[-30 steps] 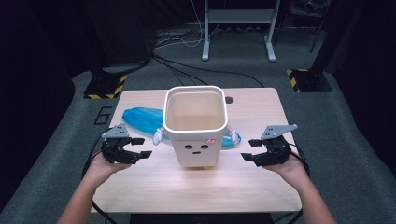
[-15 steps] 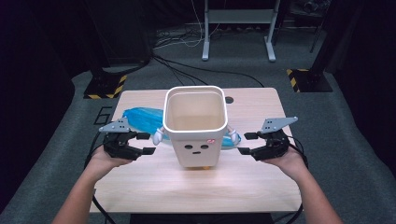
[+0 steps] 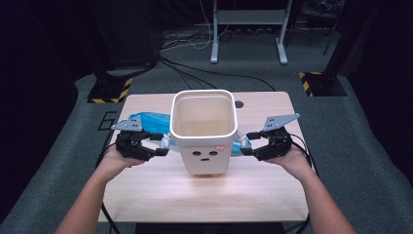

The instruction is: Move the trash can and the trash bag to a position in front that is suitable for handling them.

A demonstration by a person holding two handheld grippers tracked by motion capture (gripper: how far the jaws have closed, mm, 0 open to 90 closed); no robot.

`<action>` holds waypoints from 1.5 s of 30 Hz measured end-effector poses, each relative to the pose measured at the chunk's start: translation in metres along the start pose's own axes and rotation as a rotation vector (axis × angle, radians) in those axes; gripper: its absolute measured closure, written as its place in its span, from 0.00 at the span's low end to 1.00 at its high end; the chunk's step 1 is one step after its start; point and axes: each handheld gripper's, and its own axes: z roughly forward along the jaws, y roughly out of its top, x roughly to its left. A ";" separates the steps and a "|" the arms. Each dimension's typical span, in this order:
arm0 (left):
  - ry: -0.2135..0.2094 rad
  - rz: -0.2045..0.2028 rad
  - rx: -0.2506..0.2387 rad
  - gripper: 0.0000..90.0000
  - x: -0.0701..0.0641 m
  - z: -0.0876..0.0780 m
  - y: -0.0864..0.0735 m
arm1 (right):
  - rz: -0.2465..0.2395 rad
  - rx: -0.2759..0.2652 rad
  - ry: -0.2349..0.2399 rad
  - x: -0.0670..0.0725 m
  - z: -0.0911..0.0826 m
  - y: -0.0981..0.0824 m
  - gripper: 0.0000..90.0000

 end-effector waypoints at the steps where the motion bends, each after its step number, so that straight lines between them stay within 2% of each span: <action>1: -0.003 0.000 0.000 0.37 0.001 0.001 0.000 | -0.001 0.004 0.003 -0.001 0.002 0.001 0.37; 4: -0.014 -0.009 -0.003 0.41 0.003 0.003 0.001 | 0.003 0.008 0.010 -0.003 0.005 0.002 0.40; 5: -0.026 -0.020 -0.011 0.43 0.005 0.005 0.001 | 0.009 0.004 0.023 -0.005 0.007 0.003 0.45; 9: -0.035 -0.018 -0.024 0.50 0.006 0.008 0.003 | 0.017 -0.004 0.043 -0.007 0.011 0.004 0.52; 19: -0.050 -0.030 -0.019 0.53 0.008 0.009 0.005 | 0.031 -0.007 0.047 -0.007 0.013 0.006 0.54; 23: -0.048 -0.021 -0.008 0.53 0.007 0.008 0.006 | 0.025 -0.006 0.038 -0.005 0.012 0.007 0.55; 35: -0.056 -0.003 0.000 0.53 -0.006 0.007 0.010 | -0.026 0.005 0.007 0.003 0.005 0.006 0.55; 42: -0.074 0.002 0.000 0.53 -0.014 0.011 0.013 | -0.028 -0.011 -0.004 0.008 -0.008 0.000 0.55; 45: -0.088 0.023 0.004 0.53 -0.021 0.015 0.016 | -0.036 -0.013 -0.015 0.010 -0.016 -0.002 0.55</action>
